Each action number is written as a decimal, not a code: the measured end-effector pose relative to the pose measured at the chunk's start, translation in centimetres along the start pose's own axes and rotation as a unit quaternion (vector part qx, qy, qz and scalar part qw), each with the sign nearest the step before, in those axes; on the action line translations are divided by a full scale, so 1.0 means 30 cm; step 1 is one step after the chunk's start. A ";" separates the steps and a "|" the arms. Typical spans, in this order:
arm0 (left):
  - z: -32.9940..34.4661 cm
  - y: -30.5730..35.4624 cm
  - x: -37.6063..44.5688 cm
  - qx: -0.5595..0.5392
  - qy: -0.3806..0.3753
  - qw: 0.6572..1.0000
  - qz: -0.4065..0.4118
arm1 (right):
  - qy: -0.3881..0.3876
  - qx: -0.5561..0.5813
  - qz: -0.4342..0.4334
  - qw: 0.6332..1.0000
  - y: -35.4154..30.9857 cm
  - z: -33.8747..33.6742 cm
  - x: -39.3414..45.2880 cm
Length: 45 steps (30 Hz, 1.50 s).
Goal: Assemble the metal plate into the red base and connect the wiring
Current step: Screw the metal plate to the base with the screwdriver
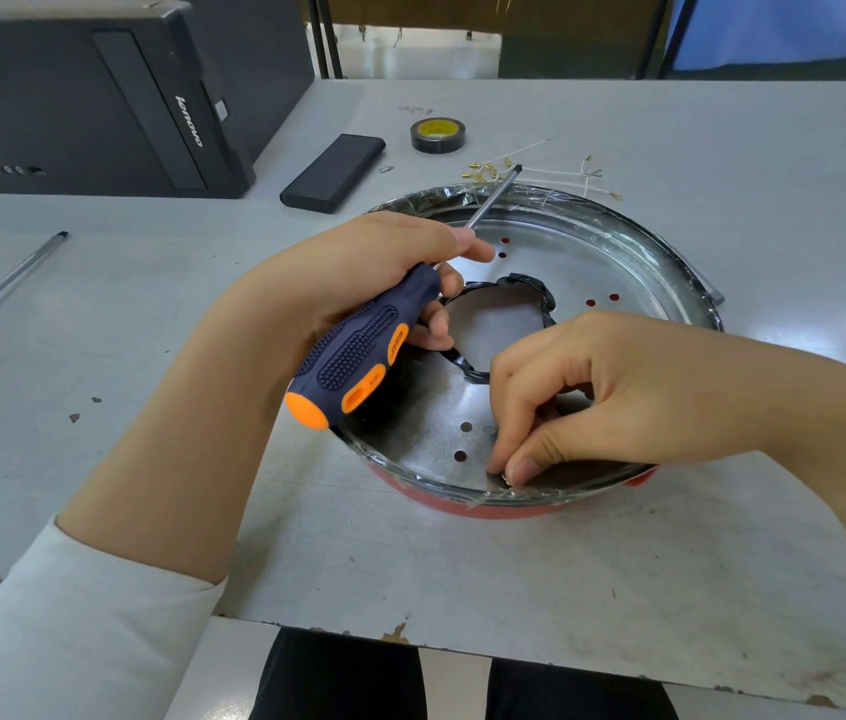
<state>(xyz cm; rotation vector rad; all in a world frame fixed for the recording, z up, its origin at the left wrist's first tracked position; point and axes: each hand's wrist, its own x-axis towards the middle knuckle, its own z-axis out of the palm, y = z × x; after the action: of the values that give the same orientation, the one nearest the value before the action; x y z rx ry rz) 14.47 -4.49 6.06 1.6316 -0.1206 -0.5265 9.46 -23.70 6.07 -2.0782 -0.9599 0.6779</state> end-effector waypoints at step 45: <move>-0.007 -0.004 0.008 0.003 -0.001 1.000 -0.005 | 0.005 -0.005 0.006 1.000 -0.015 -0.003 0.004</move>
<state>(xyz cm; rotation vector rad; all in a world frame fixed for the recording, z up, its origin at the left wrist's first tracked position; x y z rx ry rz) 14.74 -4.39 5.89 1.6377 -0.1157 -0.5352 9.42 -23.45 6.45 -2.0950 -0.9475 0.6707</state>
